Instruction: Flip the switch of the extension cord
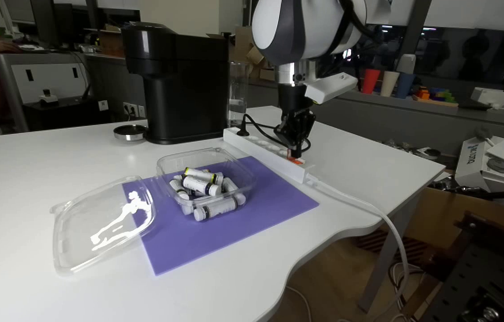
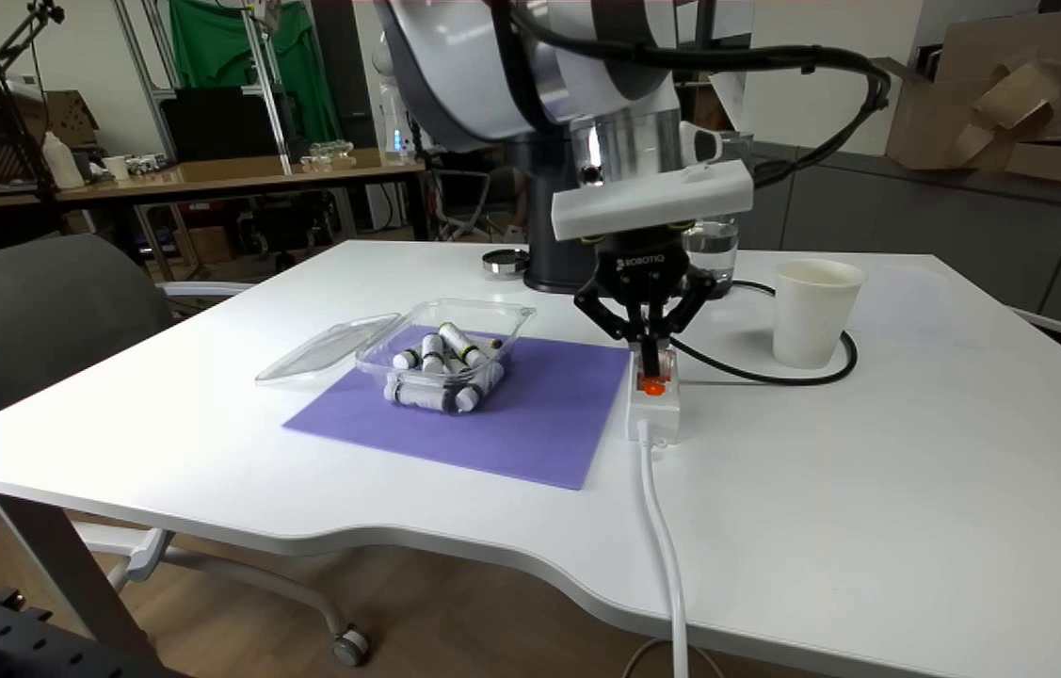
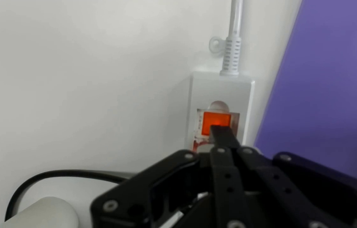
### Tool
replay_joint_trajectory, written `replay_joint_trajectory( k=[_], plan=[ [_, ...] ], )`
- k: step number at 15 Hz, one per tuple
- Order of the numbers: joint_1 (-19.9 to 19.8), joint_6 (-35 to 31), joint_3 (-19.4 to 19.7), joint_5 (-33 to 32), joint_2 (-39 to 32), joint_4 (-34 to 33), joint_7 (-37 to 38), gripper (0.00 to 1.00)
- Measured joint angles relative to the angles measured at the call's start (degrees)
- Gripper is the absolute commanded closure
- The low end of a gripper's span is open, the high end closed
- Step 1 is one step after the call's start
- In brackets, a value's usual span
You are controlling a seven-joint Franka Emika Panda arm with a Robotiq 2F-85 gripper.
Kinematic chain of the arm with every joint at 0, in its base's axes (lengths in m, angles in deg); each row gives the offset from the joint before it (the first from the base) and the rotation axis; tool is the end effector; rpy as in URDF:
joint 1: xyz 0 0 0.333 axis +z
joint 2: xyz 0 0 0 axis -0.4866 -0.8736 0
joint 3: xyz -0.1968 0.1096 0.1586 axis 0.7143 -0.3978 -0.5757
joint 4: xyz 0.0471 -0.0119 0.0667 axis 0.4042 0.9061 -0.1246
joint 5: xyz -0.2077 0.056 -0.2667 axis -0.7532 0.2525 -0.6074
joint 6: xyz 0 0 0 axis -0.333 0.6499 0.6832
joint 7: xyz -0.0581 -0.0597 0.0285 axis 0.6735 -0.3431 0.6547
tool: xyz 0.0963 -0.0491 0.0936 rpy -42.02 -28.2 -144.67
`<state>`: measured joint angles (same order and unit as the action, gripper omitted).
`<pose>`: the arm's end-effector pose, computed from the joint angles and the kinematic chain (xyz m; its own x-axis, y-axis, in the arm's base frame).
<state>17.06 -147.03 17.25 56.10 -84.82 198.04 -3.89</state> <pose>0.4801 -0.1817 0.1237 0.9863 0.1490 -0.0712 0.1582 -0.9762 0.1483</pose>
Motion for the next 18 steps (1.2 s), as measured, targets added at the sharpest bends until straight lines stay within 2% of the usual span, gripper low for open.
replay_joint_trajectory(
  k=[12,18],
  plan=[
    [0.01,2.15,-0.42,-0.20,-1.92,-2.45,-0.42,1.00],
    [1.83,1.92,1.08,-0.32,-2.05,-2.30,1.86,1.00]
  ],
)
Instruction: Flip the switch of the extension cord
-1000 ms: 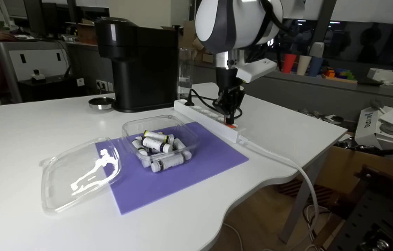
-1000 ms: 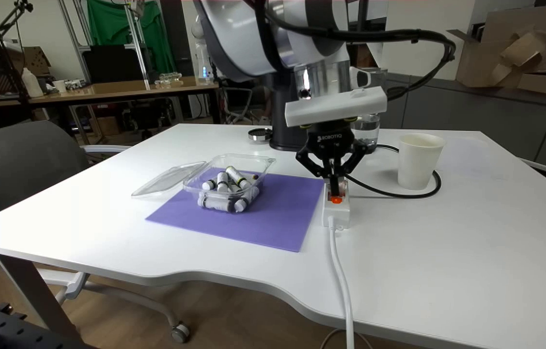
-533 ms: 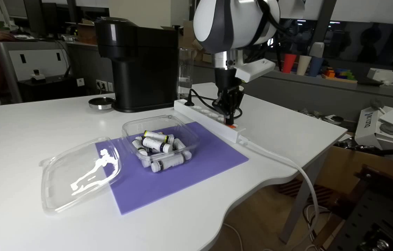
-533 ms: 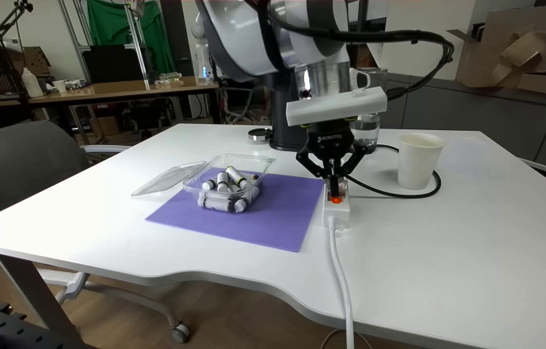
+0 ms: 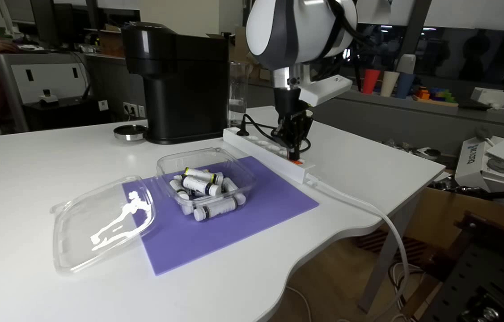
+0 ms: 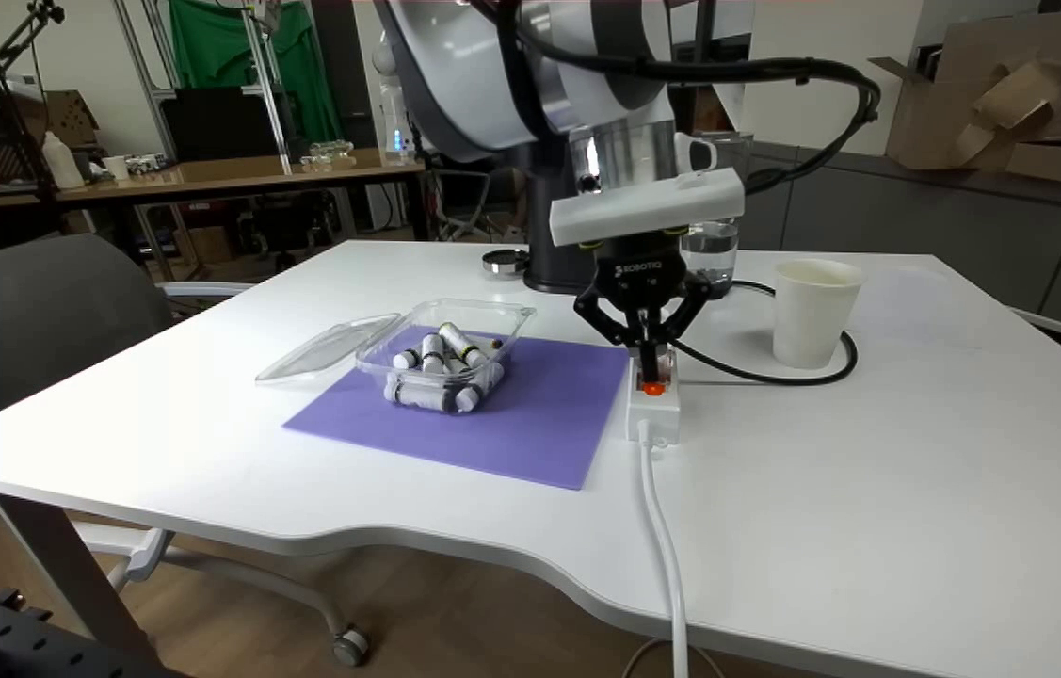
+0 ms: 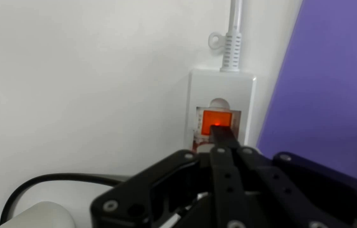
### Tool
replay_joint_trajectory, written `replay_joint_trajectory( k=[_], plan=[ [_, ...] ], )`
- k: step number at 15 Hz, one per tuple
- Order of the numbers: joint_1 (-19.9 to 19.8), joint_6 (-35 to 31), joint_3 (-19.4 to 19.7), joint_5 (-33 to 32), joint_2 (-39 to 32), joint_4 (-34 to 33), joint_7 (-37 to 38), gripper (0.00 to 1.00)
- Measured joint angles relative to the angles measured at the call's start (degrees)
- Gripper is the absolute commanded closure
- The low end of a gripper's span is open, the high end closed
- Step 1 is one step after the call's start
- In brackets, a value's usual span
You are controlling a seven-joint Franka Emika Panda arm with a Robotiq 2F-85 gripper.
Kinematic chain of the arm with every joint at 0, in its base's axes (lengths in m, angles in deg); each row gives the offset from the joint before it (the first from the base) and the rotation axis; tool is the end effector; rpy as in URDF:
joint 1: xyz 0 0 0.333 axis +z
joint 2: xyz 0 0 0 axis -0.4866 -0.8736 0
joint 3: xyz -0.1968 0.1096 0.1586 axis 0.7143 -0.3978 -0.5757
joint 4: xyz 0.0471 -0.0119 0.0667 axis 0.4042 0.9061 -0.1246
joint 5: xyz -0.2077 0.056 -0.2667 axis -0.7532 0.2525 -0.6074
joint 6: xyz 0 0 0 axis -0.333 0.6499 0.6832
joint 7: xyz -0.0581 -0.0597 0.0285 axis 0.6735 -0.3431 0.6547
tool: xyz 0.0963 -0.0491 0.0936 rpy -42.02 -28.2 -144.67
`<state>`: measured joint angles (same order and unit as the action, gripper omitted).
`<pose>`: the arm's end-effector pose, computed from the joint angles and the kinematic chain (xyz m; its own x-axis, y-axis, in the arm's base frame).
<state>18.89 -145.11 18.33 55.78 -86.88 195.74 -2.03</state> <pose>0.4860 -0.1787 0.1156 0.9858 0.1342 -0.1008 0.1492 -0.9759 0.1590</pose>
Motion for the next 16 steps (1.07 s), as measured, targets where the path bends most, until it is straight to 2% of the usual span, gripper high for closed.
replay_joint_trajectory(
  k=[8,16],
  plan=[
    [3.46,-0.33,2.88,-0.02,-0.23,0.39,6.82,1.00],
    [3.29,0.34,2.83,-0.03,-0.16,0.39,5.78,1.00]
  ],
)
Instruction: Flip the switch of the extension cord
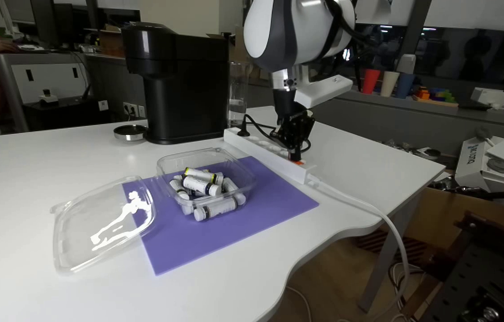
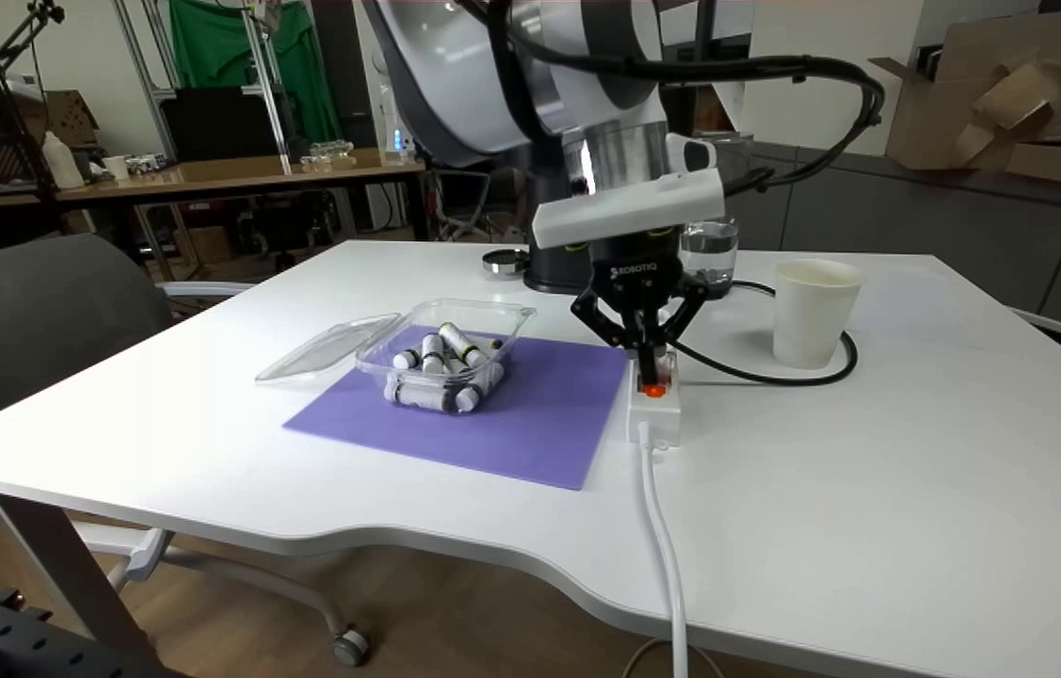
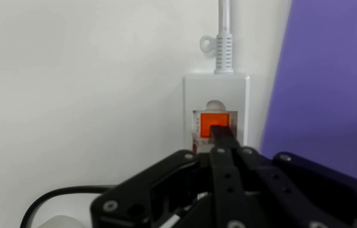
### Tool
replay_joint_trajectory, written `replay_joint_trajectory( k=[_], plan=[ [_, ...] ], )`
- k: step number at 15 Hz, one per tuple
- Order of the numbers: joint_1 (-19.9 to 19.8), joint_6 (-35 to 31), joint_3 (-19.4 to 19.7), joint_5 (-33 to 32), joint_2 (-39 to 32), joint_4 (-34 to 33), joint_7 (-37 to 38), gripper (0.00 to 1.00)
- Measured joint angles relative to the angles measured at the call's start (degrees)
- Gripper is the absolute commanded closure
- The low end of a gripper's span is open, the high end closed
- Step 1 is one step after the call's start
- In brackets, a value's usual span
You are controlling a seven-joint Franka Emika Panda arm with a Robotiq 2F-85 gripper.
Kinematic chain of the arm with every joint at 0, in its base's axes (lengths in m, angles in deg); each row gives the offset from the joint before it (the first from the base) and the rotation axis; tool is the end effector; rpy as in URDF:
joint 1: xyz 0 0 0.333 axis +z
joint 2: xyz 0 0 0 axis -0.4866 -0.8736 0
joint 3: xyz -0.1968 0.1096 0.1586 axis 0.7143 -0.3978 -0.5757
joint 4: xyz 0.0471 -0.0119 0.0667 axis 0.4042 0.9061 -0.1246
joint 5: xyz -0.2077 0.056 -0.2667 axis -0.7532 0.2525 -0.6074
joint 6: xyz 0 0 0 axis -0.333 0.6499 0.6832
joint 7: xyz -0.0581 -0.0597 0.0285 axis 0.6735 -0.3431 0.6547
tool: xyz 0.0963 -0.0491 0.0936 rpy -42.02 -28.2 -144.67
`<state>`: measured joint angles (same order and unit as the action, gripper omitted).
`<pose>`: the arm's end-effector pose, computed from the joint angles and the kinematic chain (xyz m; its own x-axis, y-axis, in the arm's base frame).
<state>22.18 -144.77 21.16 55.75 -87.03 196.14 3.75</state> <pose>0.4836 -0.1761 0.1145 0.9934 0.0472 -0.1041 0.0665 -0.9796 0.1898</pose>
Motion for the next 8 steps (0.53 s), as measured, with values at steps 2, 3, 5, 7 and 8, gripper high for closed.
replay_joint_trajectory(
  k=[2,3,5,7,8],
  plan=[
    [-0.50,0.11,-0.37,-0.03,0.08,0.01,-1.88,1.00],
    [-0.92,0.13,-0.70,-0.11,0.13,0.02,-3.35,1.00],
    [-2.06,0.13,-1.62,-0.73,0.33,0.14,-7.10,1.00],
    [-3.15,0.13,-2.47,-1.77,0.56,0.36,-10.71,1.00],
    [-3.53,0.13,-2.73,-2.35,0.68,0.51,-12.01,1.00]
  ],
)
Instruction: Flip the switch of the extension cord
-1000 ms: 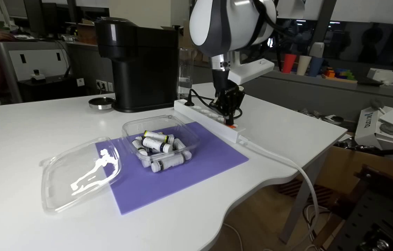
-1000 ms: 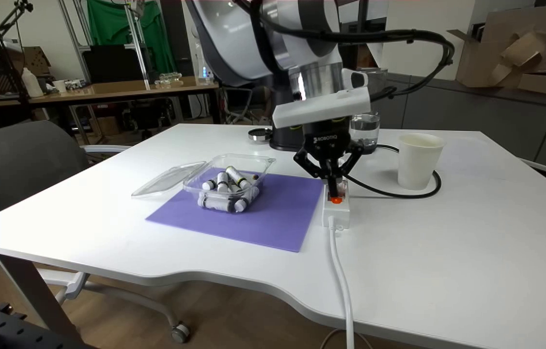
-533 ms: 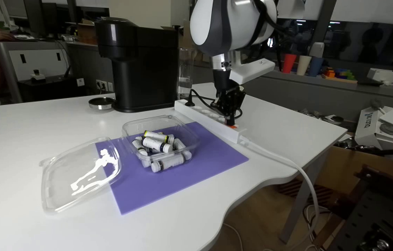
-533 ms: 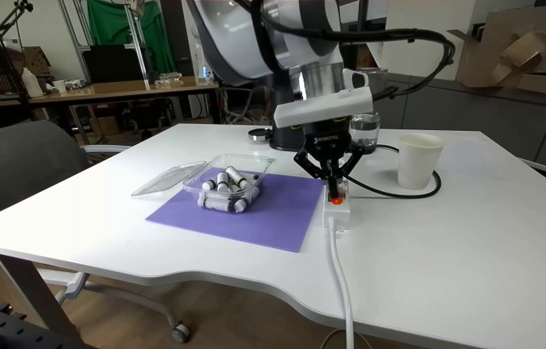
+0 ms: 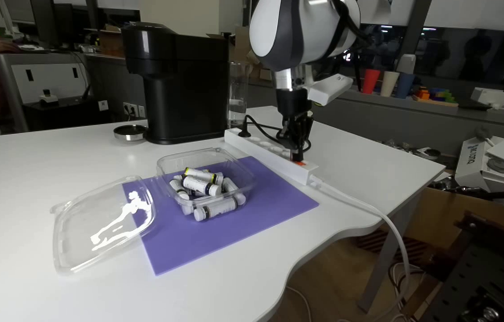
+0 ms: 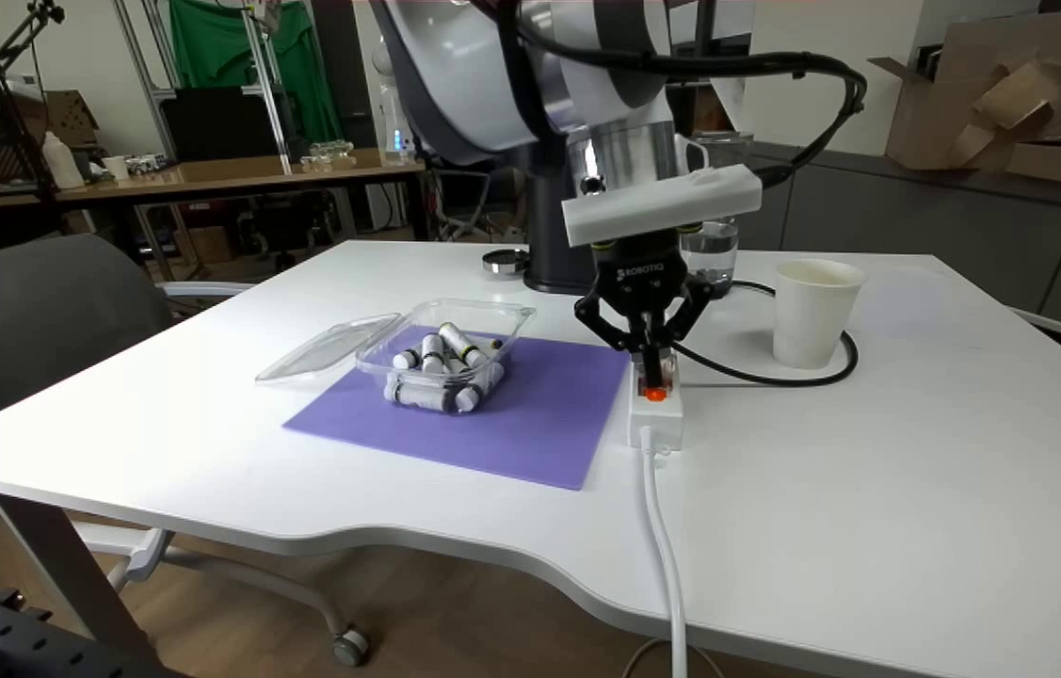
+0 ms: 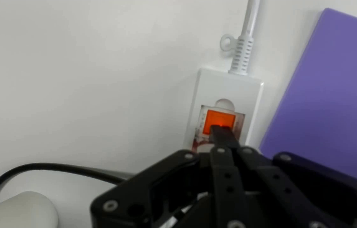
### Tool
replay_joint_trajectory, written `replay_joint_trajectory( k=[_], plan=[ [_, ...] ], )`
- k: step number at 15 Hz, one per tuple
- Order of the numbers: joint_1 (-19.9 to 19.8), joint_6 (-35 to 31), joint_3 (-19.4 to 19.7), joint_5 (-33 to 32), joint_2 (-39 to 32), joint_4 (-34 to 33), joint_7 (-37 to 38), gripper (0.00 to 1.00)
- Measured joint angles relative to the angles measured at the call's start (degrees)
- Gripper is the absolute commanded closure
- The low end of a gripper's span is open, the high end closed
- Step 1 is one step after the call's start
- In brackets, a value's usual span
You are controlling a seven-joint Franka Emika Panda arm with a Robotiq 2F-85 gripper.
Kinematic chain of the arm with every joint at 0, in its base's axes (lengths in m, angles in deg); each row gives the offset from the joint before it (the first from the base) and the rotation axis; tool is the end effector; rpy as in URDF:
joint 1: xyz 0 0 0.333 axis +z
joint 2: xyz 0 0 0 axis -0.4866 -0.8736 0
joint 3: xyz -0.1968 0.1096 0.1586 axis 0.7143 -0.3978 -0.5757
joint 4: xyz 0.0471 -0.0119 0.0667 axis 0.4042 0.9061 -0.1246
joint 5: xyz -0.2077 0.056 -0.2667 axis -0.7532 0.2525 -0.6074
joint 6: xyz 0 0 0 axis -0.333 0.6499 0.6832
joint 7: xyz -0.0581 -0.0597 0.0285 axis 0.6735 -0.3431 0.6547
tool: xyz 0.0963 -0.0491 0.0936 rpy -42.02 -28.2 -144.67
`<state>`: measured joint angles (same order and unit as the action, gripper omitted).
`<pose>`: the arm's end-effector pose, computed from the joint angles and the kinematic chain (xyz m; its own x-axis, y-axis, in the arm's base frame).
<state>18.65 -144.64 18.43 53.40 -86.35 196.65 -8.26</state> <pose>0.4794 -0.1799 0.1149 0.9536 0.2652 -0.1426 0.2860 -0.9459 0.1530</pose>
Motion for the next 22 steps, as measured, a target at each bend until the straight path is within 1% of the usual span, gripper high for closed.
replay_joint_trajectory(
  k=[4,9,15,17,20,21,22],
  plan=[
    [-0.29,-0.79,0.02,-2.50,0.49,2.00,-1.35,1.00],
    [0.25,-5.65,1.46,-4.36,2.00,5.96,-0.20,1.00],
    [1.56,-10.67,3.57,-5.25,2.92,9.01,1.09,1.00],
    [2.28,-12.97,4.54,-5.90,3.95,10.35,1.61,1.00],
    [3.52,-15.43,5.79,-6.64,7.68,12.95,2.22,1.00],
    [4.00,-15.57,6.12,-6.68,9.49,13.95,2.40,0.74],
    [4.32,-15.22,6.22,-6.68,11.45,14.95,2.43,0.74]
  ],
)
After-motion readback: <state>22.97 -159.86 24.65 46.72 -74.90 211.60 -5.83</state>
